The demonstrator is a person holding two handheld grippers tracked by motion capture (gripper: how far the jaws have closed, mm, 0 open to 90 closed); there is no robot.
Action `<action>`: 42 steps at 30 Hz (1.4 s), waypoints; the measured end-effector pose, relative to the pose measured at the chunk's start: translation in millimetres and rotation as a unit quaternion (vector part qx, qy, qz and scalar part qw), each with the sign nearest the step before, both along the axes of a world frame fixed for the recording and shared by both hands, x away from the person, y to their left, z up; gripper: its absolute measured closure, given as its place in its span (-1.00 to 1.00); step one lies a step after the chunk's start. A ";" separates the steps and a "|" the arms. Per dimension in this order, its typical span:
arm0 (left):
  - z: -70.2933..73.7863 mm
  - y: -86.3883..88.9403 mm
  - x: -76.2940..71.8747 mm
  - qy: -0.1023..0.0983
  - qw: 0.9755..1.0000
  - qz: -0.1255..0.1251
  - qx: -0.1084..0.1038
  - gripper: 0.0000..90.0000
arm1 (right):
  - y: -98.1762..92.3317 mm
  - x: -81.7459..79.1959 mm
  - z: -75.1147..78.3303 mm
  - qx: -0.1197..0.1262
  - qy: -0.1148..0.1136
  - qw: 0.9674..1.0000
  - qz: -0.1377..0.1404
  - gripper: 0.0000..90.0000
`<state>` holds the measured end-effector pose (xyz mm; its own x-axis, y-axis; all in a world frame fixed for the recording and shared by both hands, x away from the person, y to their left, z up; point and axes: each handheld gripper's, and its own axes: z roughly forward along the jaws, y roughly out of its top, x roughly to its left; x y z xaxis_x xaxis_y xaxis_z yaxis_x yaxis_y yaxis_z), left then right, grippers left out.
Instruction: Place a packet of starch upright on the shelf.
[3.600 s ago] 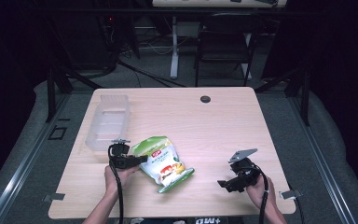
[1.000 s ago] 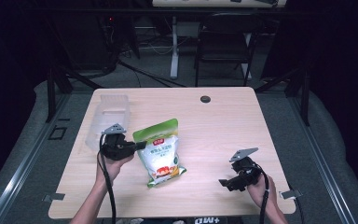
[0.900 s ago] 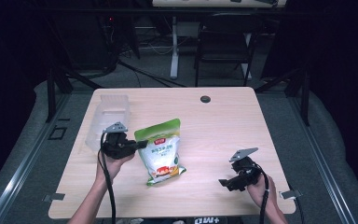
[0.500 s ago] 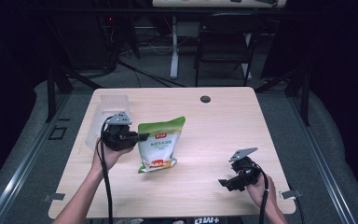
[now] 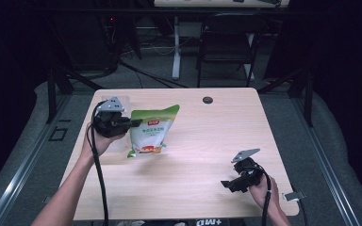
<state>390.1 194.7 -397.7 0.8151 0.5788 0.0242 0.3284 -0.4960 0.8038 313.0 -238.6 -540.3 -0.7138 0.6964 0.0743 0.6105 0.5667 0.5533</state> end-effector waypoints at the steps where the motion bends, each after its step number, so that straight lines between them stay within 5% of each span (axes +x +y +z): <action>1: 1.8 0.7 1.3 -0.002 1.000 0.000 0.000 1.00 | 0.0 0.0 0.0 0.000 0.000 1.000 0.000 -0.67; 22: 37.6 16.7 29.2 -0.051 0.998 0.016 0.018 1.00 | -1.4 0.9 -0.2 -0.007 0.003 1.000 0.001 -0.67; 42: 70.5 50.9 58.8 -0.088 0.993 0.070 0.037 1.00 | -1.8 1.1 -0.9 -0.007 0.003 1.000 0.000 -0.67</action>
